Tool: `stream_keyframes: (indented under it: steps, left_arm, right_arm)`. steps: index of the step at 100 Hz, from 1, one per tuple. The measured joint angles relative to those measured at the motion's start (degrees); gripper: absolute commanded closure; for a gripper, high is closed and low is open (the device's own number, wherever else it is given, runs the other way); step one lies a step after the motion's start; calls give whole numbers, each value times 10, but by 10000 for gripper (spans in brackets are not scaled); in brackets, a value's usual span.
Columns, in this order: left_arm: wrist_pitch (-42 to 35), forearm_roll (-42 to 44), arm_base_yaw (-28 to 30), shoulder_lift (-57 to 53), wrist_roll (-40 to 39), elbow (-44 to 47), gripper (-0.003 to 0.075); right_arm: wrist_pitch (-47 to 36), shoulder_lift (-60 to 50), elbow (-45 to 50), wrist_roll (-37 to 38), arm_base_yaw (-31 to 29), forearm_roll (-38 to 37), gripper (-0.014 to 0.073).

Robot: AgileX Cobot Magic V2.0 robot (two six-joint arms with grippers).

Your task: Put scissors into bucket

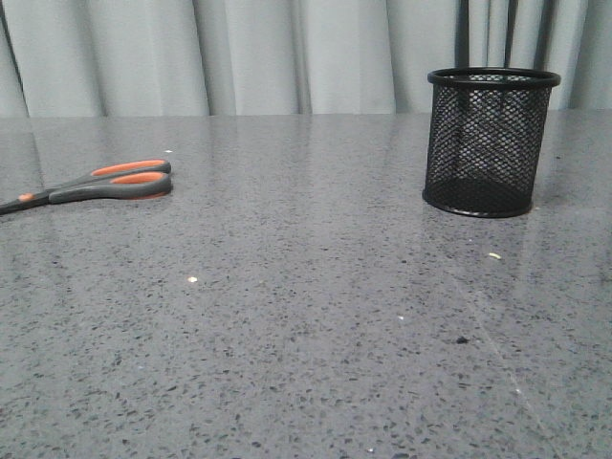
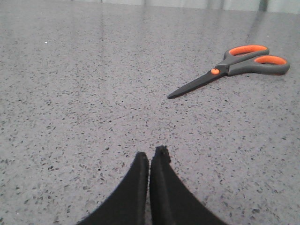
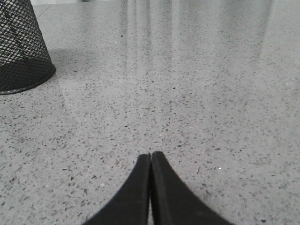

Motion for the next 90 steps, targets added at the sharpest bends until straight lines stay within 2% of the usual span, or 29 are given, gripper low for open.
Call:
stream_keyframes:
  steps: [90]
  left_arm:
    - [0,0,0,0,0,0,740]
  right_arm:
    - [-11,0,0,1,0,-14,640]
